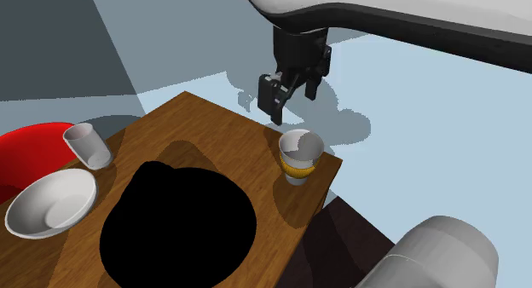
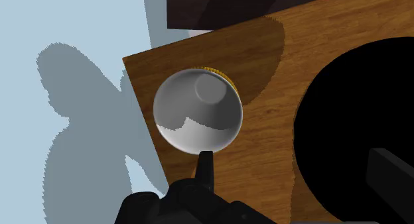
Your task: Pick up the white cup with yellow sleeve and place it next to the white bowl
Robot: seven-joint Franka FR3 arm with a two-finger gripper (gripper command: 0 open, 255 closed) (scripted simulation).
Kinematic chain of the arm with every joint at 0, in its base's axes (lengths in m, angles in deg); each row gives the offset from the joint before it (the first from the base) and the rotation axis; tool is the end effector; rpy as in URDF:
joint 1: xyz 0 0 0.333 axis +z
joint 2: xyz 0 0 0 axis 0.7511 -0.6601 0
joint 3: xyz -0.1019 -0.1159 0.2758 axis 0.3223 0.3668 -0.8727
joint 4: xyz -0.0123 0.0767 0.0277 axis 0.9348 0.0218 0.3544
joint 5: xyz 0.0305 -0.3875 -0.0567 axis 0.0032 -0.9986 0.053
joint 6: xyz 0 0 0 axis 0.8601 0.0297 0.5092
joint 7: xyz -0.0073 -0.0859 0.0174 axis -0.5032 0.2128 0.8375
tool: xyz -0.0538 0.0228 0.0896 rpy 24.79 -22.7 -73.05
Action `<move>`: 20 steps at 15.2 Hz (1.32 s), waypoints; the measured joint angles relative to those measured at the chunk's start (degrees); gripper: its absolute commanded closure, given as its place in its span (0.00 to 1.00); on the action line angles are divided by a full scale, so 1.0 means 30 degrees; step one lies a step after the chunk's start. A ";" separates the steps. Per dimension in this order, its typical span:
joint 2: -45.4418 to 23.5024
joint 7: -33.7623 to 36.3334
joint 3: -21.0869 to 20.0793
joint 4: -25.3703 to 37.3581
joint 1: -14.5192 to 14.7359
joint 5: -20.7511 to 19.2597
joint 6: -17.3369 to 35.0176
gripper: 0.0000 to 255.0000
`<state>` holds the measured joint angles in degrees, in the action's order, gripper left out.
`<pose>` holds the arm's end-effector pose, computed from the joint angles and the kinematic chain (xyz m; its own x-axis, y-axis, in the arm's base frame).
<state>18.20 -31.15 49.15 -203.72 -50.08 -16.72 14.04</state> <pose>0.3011 -0.0370 0.5850 0.9953 0.0817 0.0516 0.0766 -0.9927 0.0934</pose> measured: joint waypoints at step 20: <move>-0.4682 0.2082 0.0535 -0.6424 -0.1305 -0.1709 1.0207 0.00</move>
<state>4.15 -24.91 50.76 -222.99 -53.99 -21.84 44.66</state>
